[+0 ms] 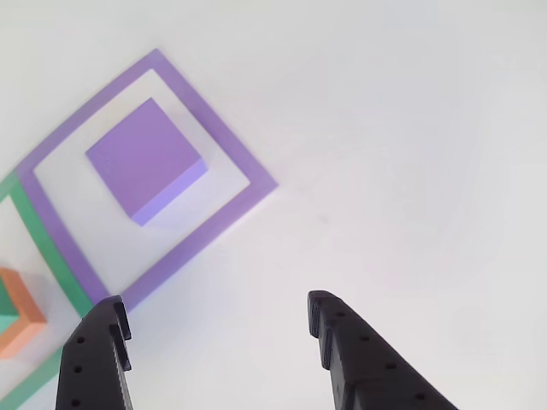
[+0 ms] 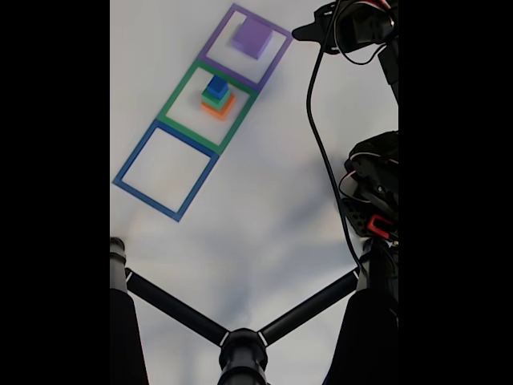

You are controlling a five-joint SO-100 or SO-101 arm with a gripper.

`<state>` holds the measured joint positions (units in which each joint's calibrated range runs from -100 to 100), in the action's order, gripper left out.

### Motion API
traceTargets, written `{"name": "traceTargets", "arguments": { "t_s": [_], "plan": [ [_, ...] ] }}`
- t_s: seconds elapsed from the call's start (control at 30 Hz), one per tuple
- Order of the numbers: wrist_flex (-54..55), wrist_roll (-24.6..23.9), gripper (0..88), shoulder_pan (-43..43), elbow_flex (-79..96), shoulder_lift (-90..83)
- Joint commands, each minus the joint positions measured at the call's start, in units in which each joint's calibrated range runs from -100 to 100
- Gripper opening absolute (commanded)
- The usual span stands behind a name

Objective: Tower of hanoi

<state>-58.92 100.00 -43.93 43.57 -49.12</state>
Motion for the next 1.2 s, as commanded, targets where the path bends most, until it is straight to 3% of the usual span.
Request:
{"name": "traceTargets", "arguments": {
  "t_s": [0.0,0.33,0.53,1.17],
  "plan": [
    [12.4,0.0,22.9,-0.9,7.0,-1.9],
    [45.3,0.0,35.9,0.7,26.7,3.9],
    [62.7,0.0,38.7,1.5,31.9,13.1],
    [100.8,0.0,43.3,3.6,31.3,44.8]
  ]
}}
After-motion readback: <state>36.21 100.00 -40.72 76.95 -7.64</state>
